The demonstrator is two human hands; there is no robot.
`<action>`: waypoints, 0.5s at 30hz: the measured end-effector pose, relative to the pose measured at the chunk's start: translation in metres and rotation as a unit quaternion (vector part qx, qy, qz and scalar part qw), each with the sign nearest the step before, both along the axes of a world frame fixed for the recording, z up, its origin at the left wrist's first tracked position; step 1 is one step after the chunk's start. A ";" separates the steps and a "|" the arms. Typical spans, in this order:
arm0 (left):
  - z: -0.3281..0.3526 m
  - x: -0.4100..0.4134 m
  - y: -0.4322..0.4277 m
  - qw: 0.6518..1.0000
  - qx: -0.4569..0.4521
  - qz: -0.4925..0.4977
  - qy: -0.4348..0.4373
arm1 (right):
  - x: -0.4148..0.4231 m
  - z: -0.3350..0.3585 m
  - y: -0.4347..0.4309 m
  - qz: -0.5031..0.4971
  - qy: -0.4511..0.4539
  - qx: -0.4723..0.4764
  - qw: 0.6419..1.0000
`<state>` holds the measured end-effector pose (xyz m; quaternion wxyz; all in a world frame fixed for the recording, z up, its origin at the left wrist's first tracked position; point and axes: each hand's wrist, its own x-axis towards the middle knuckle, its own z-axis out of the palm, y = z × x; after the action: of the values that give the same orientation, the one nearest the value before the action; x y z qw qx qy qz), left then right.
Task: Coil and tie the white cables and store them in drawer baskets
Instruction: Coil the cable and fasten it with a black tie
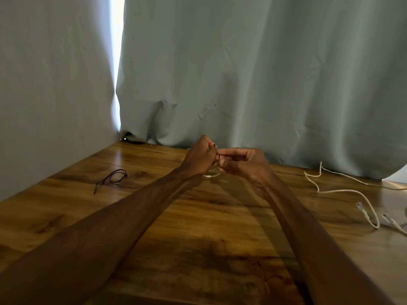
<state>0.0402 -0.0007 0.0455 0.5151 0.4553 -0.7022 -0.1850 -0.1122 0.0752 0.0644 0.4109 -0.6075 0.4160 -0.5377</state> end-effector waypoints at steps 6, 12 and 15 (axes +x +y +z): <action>-0.002 -0.004 0.002 0.997 0.048 -0.029 0.061 | -0.006 -0.002 -0.001 -0.030 0.089 -0.046 0.995; 0.001 -0.001 0.001 0.992 0.085 -0.049 0.079 | -0.004 -0.005 -0.009 -0.088 0.203 -0.147 0.964; 0.000 0.000 0.001 0.990 0.103 -0.059 0.075 | -0.004 -0.007 -0.010 -0.105 0.264 -0.203 0.937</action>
<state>0.0400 0.0002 0.0454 0.5050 0.4487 -0.6644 -0.3197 -0.1158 0.0650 0.0576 0.0957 -0.7511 0.4523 -0.4713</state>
